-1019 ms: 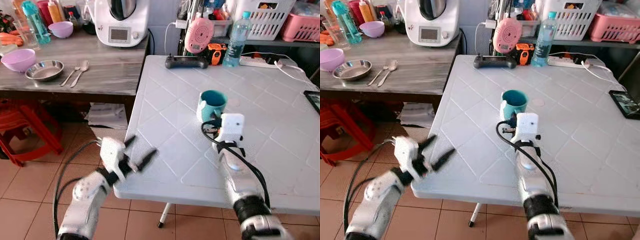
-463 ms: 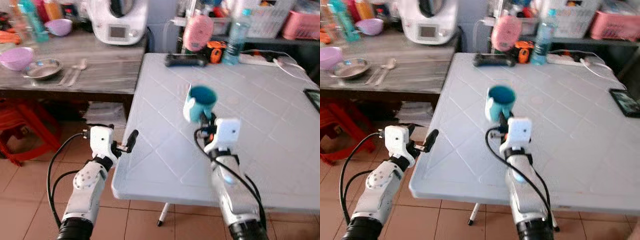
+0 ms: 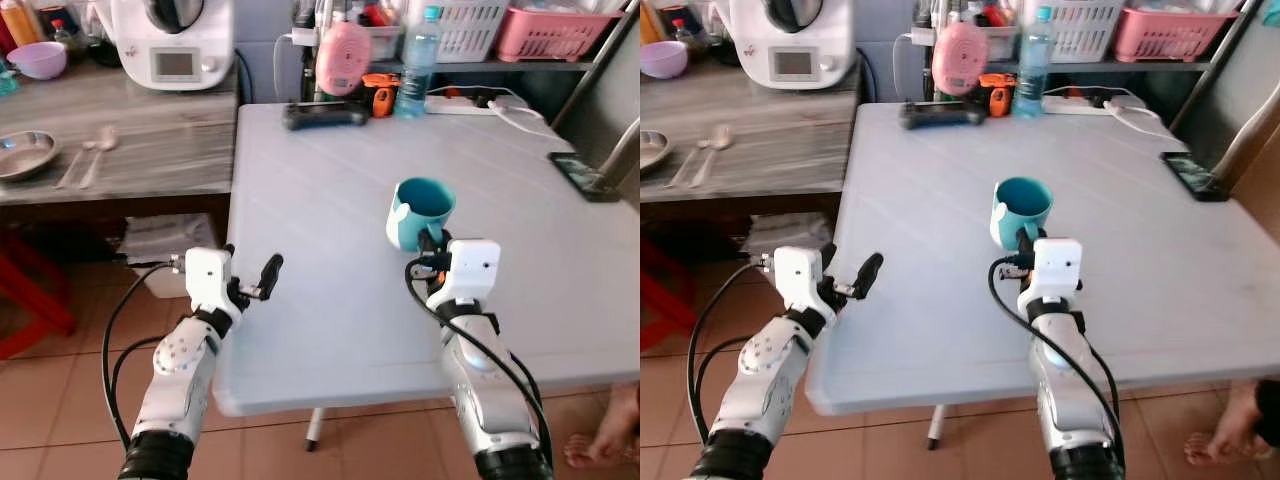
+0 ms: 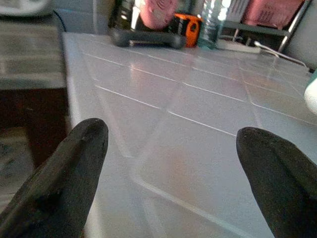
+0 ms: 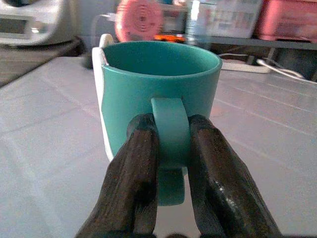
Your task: Setting the table
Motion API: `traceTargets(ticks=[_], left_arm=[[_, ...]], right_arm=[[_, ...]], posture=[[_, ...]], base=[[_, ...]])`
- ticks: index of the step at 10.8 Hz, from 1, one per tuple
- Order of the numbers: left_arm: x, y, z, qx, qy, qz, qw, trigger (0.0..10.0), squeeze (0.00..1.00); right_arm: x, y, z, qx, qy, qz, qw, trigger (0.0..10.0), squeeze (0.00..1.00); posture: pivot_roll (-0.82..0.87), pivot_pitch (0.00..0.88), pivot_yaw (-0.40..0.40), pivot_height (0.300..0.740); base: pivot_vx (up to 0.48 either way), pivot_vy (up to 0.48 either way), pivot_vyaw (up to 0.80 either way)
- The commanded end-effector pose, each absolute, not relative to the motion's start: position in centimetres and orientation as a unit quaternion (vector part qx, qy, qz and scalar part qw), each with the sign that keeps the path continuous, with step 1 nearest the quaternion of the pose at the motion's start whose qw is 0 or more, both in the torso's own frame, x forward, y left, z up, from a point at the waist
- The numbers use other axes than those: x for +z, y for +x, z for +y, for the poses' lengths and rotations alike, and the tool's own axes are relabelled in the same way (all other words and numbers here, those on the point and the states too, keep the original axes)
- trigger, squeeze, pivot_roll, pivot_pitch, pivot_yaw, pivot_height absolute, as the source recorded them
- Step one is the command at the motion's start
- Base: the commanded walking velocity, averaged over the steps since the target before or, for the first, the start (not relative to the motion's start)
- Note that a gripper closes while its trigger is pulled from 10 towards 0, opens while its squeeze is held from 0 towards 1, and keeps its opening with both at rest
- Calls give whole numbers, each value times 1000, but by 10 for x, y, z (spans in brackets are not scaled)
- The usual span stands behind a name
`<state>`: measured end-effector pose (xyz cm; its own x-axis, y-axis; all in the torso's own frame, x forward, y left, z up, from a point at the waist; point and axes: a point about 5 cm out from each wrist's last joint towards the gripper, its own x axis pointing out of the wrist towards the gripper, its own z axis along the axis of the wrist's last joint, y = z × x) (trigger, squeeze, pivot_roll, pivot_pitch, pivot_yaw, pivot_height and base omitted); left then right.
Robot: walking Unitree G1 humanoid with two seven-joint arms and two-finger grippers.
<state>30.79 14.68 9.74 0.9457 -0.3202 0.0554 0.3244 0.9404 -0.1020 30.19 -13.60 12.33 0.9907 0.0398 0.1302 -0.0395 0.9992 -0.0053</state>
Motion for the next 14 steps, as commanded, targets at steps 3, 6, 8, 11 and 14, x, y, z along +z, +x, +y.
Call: traceTargets(ticks=[3,6,8,11,14], left_arm=[[96,308,151,-155,-53,-20,986,10000,0],[94,307,150,-153,-54,-20,987,10000,0],[93,308,150,-151,-55,-20,987,10000,0],[96,310,156,-140,-50,-24,989,10000,0],[93,308,158,-138,-43,-20,989,10000,0]], right_arm=[[132,300,-128,37,-10,-83,996,10000,0],[132,299,-129,37,-13,-83,996,10000,0],[131,299,-127,43,-12,-84,995,10000,0],[131,297,-128,42,-25,-85,995,10000,0],[131,296,-128,45,-33,-87,995,10000,0]], posture=[[9,20,-8,740],[6,21,-14,740],[6,21,-15,740],[4,24,-11,740],[6,24,-11,740]], base=[[0,388,0],[0,426,0],[0,450,0],[0,453,0],[0,460,0]])
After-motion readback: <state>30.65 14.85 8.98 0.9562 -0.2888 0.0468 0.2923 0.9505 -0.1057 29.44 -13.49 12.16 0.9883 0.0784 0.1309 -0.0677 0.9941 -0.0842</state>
